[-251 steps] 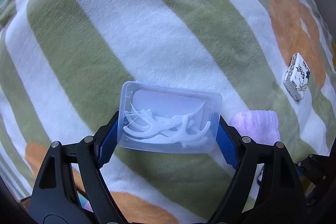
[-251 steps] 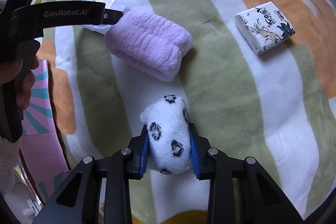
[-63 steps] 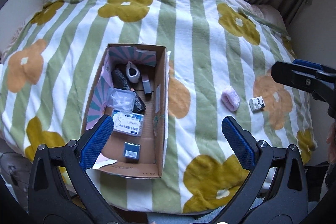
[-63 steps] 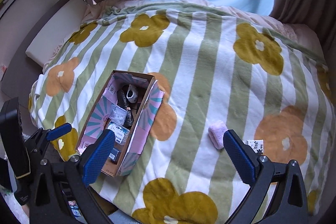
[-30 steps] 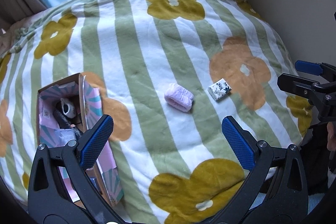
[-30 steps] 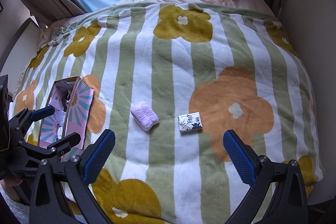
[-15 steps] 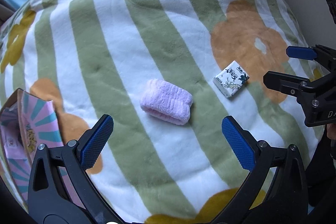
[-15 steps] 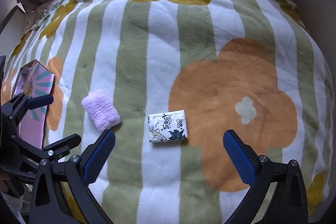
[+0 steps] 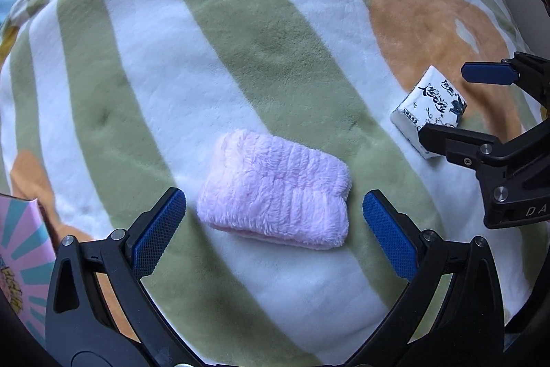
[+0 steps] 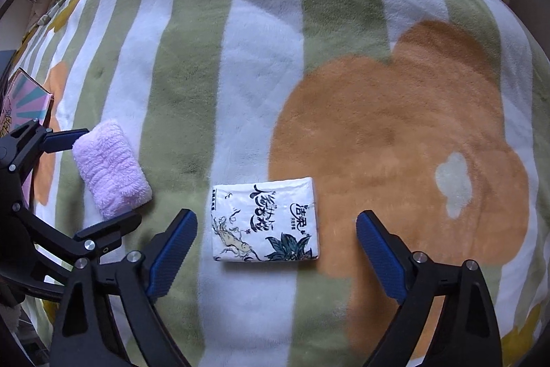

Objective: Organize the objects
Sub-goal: 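Grasp the pink sponge with the left gripper while the right grasps the tissue pack, then carry the pink sponge with the left gripper while the right carries the tissue pack to the box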

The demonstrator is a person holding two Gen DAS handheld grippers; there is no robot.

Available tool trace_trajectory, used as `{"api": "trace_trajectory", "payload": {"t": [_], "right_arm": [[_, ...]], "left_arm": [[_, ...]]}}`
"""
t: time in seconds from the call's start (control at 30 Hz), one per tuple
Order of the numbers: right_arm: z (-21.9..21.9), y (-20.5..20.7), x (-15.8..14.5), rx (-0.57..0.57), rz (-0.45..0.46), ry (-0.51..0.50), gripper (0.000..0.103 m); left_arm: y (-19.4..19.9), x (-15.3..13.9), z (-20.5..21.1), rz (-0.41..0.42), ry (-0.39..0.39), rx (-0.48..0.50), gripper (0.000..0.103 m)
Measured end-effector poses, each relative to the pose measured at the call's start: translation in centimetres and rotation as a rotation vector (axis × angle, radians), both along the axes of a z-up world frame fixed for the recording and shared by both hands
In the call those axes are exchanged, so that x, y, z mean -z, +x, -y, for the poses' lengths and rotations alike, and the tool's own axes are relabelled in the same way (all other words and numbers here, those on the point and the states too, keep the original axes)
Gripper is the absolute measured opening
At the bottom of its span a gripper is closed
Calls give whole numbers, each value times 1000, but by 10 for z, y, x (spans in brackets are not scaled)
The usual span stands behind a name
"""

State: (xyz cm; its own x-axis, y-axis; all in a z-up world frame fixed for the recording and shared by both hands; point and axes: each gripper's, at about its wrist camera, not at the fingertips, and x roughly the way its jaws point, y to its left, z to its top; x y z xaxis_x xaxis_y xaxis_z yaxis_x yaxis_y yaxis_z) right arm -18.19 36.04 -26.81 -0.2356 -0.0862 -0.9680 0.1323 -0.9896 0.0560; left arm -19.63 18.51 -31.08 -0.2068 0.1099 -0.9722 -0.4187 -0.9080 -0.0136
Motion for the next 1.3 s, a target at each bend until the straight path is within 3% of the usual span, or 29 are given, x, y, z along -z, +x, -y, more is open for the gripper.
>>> {"api": "trace_trajectory", "payload": {"t": [0.1, 0.17, 0.23, 0.47, 0.87, 1.1, 1.3], "right_arm": [[1, -1, 8, -15, 26, -3, 74], [1, -1, 10, -22, 33, 17, 64], [0, -1, 9, -21, 34, 14, 58], [-6, 2, -2, 3, 23, -7, 58], [-11, 3, -37, 10, -1, -1, 57], [-8, 10, -83, 9, -47, -3, 58], [36, 16, -117, 28, -86, -9, 57]], "left_arm": [[-4, 5, -3, 1, -2, 19, 98], [-6, 9, -4, 17, 8, 27, 80], [-7, 11, -5, 26, 13, 33, 72], [-8, 1, -1, 33, 64, 43, 46], [-3, -19, 1, 15, 79, 30, 38], [-3, -65, 18, -26, 107, -20, 38], [10, -118, 41, -73, 132, -89, 38]]}}
